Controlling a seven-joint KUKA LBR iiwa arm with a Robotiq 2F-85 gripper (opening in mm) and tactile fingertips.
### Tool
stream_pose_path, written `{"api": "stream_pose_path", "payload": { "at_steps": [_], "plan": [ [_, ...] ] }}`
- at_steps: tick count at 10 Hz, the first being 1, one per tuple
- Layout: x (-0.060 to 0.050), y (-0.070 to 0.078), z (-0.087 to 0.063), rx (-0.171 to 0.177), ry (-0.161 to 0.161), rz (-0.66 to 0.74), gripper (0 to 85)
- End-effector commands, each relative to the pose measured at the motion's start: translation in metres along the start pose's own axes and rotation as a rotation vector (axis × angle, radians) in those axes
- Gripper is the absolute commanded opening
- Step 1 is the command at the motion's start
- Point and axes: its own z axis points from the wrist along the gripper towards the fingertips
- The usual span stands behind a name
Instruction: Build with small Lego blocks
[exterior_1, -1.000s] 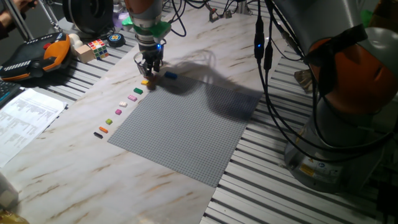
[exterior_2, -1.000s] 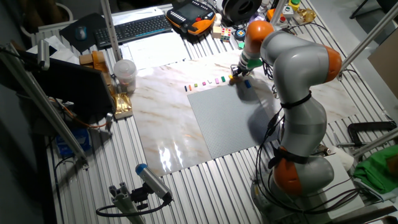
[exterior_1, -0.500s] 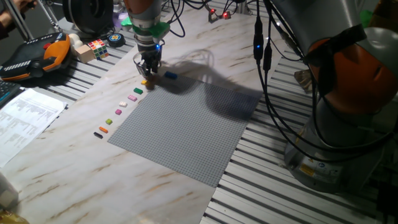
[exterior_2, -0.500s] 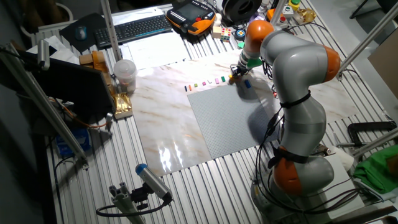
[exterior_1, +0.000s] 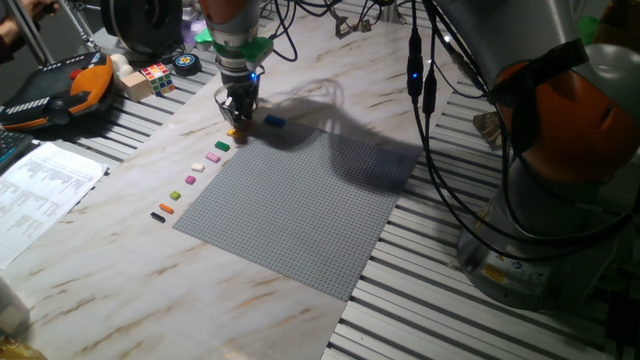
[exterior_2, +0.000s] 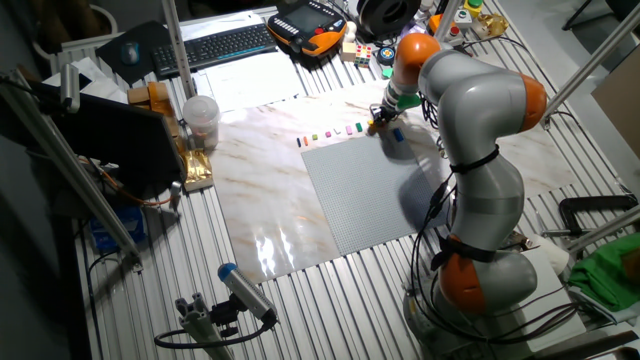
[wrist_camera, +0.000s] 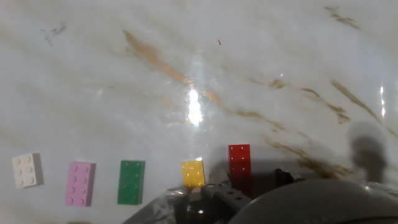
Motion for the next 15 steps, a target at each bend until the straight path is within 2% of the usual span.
{"api": "stream_pose_path", "payload": {
  "at_steps": [1, 4, 6, 9, 10, 11, 13, 15],
  "plan": [
    [0.000, 0.000, 0.000, -0.001, 0.000, 0.000, 35.3],
    [0.000, 0.000, 0.001, -0.002, 0.000, -0.004, 25.3],
    [0.000, 0.000, 0.001, -0.004, 0.000, -0.006, 24.3],
    [0.000, 0.000, 0.001, -0.002, 0.000, -0.012, 17.0],
    [0.000, 0.000, 0.000, 0.002, 0.005, -0.019, 3.3],
    [0.001, 0.000, -0.001, 0.005, 0.005, -0.019, 0.7],
    [0.003, 0.000, -0.006, 0.012, 0.005, -0.007, 0.7],
    [0.011, 0.001, -0.018, 0.018, 0.011, 0.012, 0.7]
  ]
}}
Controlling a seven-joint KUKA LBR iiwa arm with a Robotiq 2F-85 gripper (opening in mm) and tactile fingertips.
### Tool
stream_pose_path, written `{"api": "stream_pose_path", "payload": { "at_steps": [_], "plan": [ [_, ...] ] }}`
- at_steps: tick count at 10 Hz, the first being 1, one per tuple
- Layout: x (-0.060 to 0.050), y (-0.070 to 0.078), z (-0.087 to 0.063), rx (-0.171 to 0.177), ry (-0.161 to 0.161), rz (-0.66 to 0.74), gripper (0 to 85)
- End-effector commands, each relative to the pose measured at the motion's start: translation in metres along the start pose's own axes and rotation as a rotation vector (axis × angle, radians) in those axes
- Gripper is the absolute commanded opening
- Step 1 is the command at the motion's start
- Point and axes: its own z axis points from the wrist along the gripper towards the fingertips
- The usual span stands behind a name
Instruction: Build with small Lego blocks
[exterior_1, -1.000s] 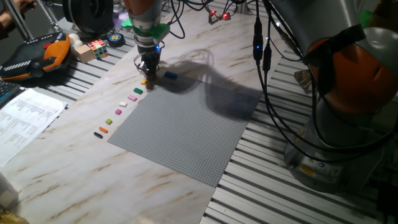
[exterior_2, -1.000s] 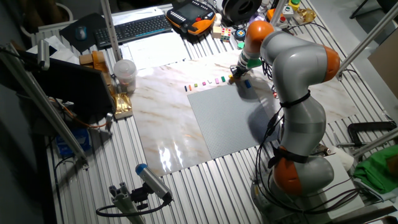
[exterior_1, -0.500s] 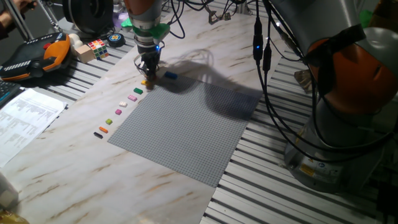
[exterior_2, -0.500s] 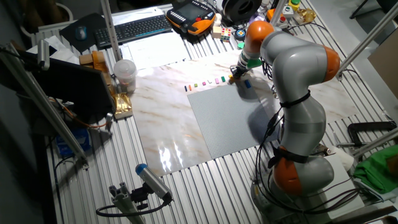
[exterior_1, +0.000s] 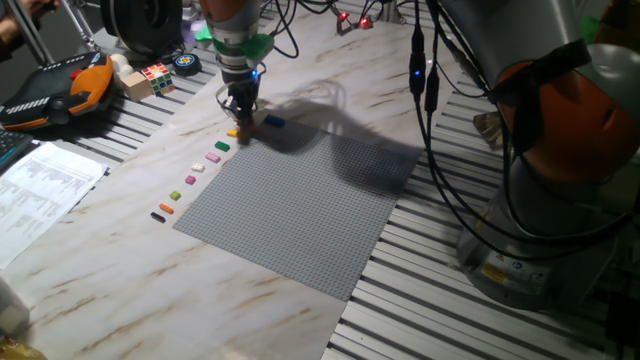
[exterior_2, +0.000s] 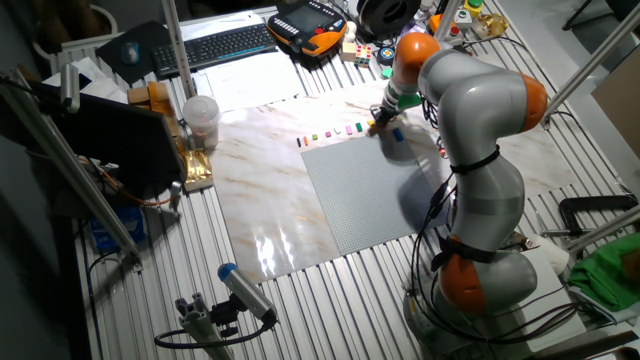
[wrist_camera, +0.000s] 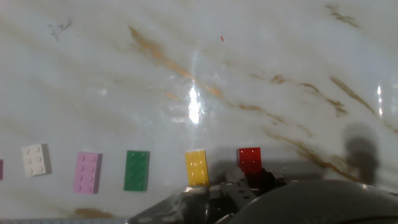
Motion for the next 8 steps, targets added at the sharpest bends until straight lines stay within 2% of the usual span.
{"api": "stream_pose_path", "payload": {
  "at_steps": [1, 4, 8],
  "plan": [
    [0.006, -0.001, -0.007, 0.007, 0.006, 0.009, 0.7],
    [0.029, -0.005, -0.019, 0.028, 0.018, 0.019, 0.7],
    [0.049, -0.005, -0.008, 0.033, 0.027, 0.025, 0.7]
  ]
}}
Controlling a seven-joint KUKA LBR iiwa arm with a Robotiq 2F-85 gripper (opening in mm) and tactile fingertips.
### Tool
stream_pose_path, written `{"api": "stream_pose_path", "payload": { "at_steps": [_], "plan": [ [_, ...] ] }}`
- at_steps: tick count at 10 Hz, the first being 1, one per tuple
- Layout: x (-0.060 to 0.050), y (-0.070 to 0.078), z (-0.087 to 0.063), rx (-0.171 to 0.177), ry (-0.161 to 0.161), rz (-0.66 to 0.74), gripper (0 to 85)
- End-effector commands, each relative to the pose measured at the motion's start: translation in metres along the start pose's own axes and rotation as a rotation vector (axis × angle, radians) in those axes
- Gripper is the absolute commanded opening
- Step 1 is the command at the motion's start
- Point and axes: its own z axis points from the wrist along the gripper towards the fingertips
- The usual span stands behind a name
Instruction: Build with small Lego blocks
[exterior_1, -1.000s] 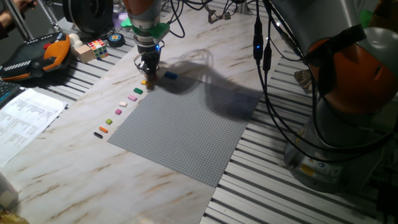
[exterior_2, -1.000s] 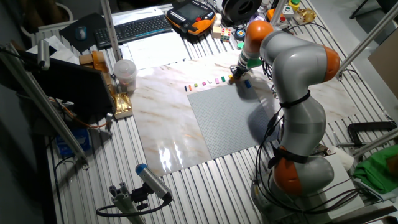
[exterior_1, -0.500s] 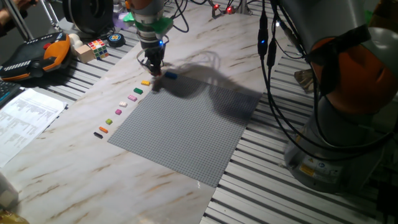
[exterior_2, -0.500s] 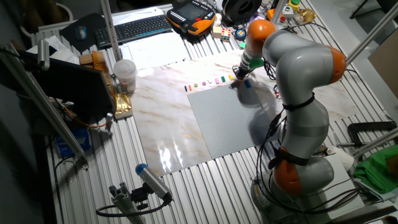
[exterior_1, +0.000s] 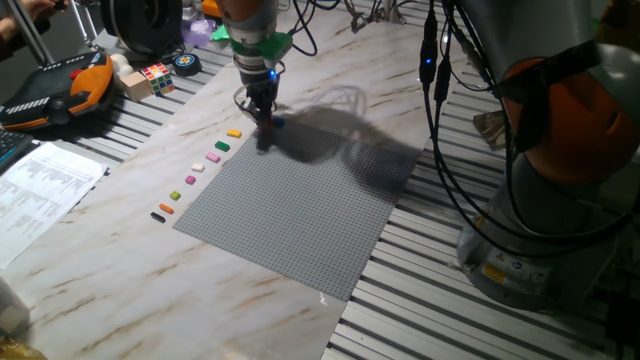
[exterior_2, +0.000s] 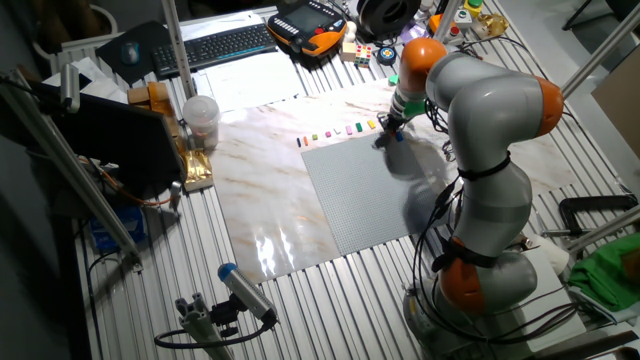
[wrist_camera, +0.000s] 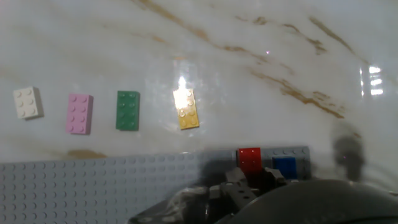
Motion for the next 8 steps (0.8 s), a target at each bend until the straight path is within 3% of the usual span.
{"api": "stream_pose_path", "payload": {
  "at_steps": [1, 8],
  "plan": [
    [0.0023, 0.0001, 0.0023, 0.000, 0.001, 0.002, 0.7],
    [0.0111, 0.0013, 0.0106, 0.000, 0.002, 0.011, 0.7]
  ]
}}
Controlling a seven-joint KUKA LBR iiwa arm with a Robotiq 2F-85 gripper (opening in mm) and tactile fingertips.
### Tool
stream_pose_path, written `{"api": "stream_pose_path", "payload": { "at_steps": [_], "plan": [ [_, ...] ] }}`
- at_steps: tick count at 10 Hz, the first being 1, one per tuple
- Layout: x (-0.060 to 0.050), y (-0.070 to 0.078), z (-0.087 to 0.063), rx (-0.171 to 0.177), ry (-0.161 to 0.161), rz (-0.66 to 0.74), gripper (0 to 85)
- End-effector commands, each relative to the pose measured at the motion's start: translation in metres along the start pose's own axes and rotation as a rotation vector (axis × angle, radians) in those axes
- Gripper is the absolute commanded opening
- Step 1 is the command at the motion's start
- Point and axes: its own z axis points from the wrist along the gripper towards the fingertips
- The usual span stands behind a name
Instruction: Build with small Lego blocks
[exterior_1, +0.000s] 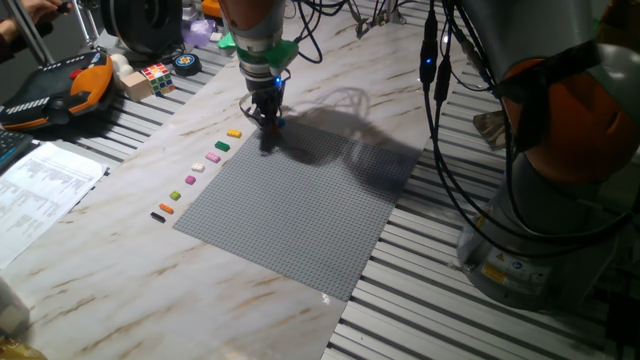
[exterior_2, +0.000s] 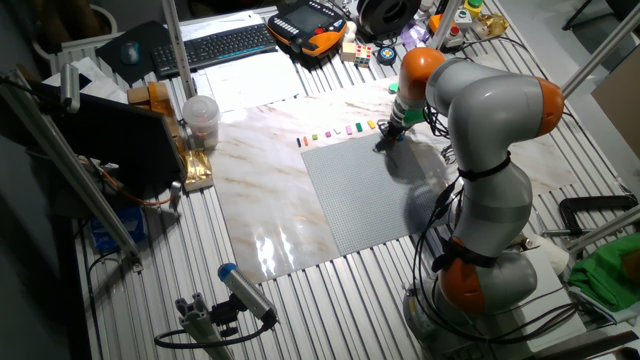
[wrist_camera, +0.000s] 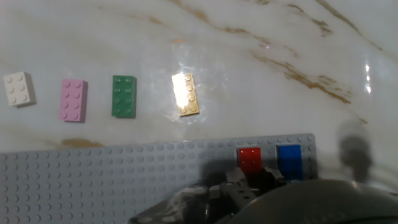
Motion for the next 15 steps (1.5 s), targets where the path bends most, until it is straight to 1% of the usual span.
{"api": "stream_pose_path", "payload": {
  "at_steps": [1, 7, 15],
  "plan": [
    [0.0003, -0.0002, 0.0003, 0.000, 0.001, 0.001, 0.7],
    [0.0007, -0.0002, 0.0039, 0.002, 0.000, 0.004, 0.7],
    [-0.0006, 0.0002, 0.0067, -0.009, 0.003, 0.003, 0.7]
  ]
}}
